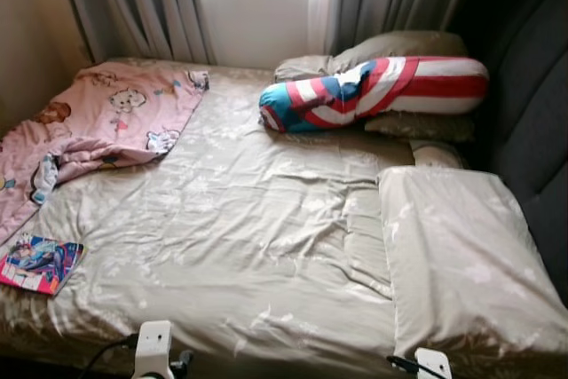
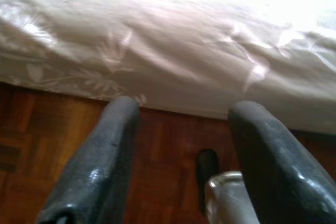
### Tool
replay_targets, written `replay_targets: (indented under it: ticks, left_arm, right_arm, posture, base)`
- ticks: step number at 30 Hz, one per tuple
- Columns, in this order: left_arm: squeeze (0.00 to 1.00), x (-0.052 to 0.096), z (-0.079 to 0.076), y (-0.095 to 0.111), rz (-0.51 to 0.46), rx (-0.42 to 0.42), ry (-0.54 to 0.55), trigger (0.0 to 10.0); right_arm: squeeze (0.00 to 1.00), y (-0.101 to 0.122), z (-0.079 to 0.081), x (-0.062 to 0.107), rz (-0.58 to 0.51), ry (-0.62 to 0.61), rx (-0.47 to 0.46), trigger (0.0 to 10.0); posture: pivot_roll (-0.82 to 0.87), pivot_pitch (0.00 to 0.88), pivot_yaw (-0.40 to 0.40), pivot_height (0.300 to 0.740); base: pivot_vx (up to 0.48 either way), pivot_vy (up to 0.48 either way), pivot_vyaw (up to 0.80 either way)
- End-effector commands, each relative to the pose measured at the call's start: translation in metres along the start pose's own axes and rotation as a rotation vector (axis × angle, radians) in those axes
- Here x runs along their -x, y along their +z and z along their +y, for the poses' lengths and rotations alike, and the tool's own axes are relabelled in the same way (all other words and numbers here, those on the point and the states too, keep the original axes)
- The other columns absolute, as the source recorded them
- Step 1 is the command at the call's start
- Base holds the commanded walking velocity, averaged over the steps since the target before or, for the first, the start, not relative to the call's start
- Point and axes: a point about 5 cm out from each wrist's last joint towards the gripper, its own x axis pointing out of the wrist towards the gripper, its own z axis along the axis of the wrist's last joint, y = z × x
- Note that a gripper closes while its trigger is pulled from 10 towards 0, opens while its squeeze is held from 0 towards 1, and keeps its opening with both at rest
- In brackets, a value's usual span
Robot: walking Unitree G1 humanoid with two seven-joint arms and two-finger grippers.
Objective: Clean up the room
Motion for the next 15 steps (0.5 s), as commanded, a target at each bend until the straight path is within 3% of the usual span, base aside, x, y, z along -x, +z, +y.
replay_targets:
  ticks: [1, 15]
  left_arm:
    - [0.0, 0.0004, 0.0044, -0.0007, 0.014, -0.009, 0.01, 10.0]
    - [0.0, 0.0016, 0.0068, -0.0046, 0.03, -0.007, 0.021, 10.0]
  right_arm:
    - [0.0, 0.0028, 0.0029, -0.0007, -0.008, 0.008, 0.003, 10.0]
    - [0.0, 0.0031, 0.0036, -0.0008, -0.006, 0.016, 0.022, 10.0]
  posture:
    - [0.04, 0.0, -0.034, 0.74]
    - [0.04, 0.0, -0.032, 0.74]
  base:
    - [0.0, 0.364, 0.0]
    - [0.0, 0.36, 0.0]
